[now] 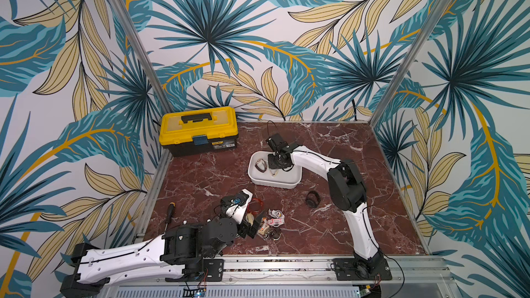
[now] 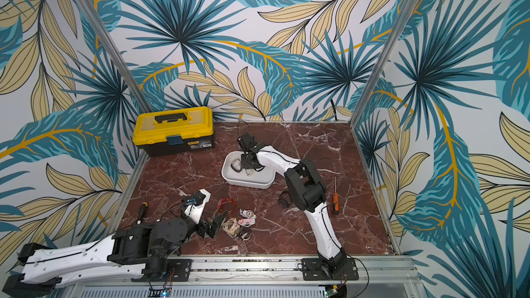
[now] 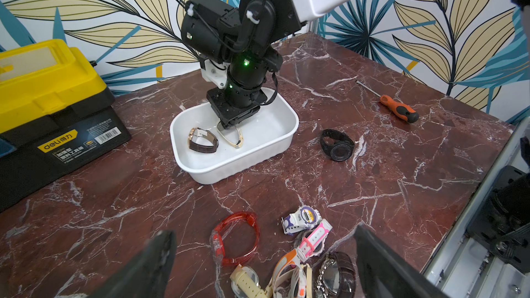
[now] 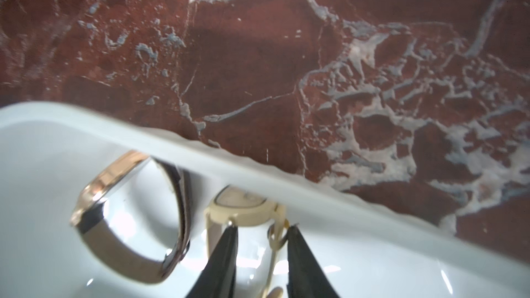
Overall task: Put the watch into the storage box
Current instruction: Place the watch in the storage box.
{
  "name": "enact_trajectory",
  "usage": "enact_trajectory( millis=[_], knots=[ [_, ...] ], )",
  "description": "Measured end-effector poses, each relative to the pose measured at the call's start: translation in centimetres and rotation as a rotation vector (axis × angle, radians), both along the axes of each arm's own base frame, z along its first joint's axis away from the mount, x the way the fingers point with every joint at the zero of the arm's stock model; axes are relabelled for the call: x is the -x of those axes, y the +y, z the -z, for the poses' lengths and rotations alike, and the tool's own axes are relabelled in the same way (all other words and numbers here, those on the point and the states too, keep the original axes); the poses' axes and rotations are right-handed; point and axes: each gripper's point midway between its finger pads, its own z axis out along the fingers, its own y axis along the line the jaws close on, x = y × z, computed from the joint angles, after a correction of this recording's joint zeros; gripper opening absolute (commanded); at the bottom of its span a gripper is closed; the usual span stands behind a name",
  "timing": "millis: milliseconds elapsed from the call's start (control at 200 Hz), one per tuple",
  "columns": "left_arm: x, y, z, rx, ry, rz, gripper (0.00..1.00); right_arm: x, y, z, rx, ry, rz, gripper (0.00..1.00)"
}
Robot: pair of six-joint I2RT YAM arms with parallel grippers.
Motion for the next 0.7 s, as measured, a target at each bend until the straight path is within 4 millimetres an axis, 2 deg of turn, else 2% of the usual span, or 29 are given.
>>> enact_trajectory(
  millis=[185,275,346,416,491,606,696],
  knots=[
    [0.1,-0.5,0.2,-0.002,0.009,0.016,1.00,0.8,0.0,-6.1,-0.105,-0.091,0.002,0.47],
    [0.1,-0.6,0.3,-0.003,0.011,0.019,1.00,1.7,-0.5,-8.5,-0.134,-0.127,-0.004,0.56],
    [0.1,-0.7,0.3,-0.001,0.011,0.020,1.00,2.3,-0.9,-9.9,-0.145,-0.146,-0.008,0.57],
    [0.2,-0.9,0.4,-0.001,0.013,0.023,1.00,2.8,-1.3,-10.6,-0.150,-0.156,-0.009,0.58],
    [0.2,-1.1,0.6,-0.005,0.018,0.031,1.00,3.8,-2.0,-10.9,-0.155,-0.156,-0.007,0.65],
    [0.3,-1.7,1.5,-0.033,0.037,0.046,1.00,6.7,-4.0,-11.1,-0.148,-0.143,-0.009,0.77],
    [0.2,-2.6,3.0,-0.075,0.087,0.067,1.00,9.0,-6.1,-12.2,-0.148,-0.168,0.007,0.86]
  ],
)
